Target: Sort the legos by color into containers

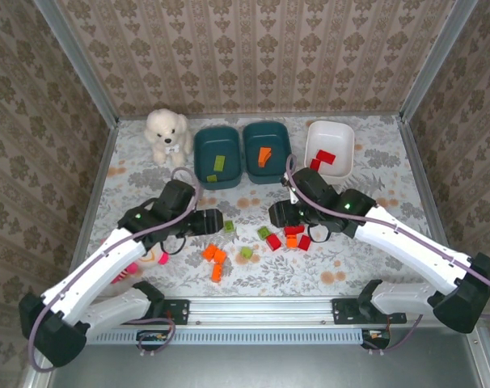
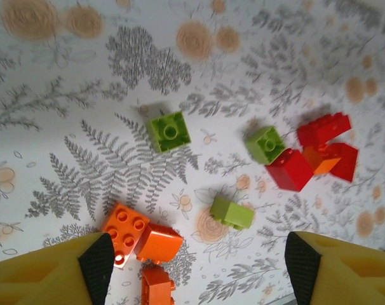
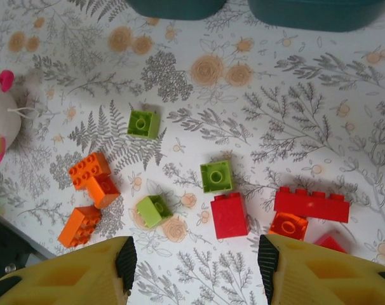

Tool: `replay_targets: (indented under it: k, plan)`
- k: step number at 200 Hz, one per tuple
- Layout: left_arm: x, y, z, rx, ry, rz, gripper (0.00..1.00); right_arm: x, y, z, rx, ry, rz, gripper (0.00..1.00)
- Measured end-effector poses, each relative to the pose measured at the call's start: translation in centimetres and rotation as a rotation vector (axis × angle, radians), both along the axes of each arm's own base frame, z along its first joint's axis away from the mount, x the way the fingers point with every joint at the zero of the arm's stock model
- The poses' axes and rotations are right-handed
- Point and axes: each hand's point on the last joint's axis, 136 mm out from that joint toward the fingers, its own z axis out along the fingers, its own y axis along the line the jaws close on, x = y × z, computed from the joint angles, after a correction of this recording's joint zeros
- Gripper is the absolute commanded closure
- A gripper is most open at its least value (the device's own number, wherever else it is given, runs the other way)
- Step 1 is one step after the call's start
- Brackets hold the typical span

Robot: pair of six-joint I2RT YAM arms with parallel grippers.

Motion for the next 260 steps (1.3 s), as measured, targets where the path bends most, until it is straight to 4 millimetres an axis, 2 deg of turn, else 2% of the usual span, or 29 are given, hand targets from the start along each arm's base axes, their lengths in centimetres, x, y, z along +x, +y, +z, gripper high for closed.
replay_targets:
  k: [58,82,108,127,140,181,209,260]
  plan:
    - [-3.3,-4.9,-6.4,0.208,0.147,-0.275,0.24,-3.2,-0.3,0.1,0.13,-0.02,0.046,0.32]
    - [-3.8,-6.6,-7.9,0.264,0.176,-0.351,0.23,-4.5,-1.2,1.0,0.208,-0.058,0.051,0.16]
    - [-3.8,-8.6,-9.2,0.322,0.183,-0.407,0.23,-6.0,-2.9,3.0,0.305,-0.135,0.034,0.0]
    - [-3.6,-9.7,-9.8,0.363,0.172,-0.436,0.23,-6.5,-4.0,4.8,0.36,-0.193,0.012,0.0]
    - [-3.4,-10.1,-10.2,0.392,0.164,-0.451,0.24,-6.5,-4.4,5.4,0.373,-0.214,0.002,0.0]
    - [-3.3,-10.2,-11.8,0.475,0.181,-0.479,0.36,-6.2,-4.4,4.8,0.366,-0.188,-0.027,0.01]
    - [-3.7,-9.8,-12.8,0.512,0.207,-0.491,0.4,-6.1,-4.6,4.8,0.369,-0.184,-0.049,0.01]
    - [-4.0,-9.6,-13.2,0.528,0.217,-0.503,0.61,-5.9,-4.7,4.6,0.362,-0.183,-0.06,0.01]
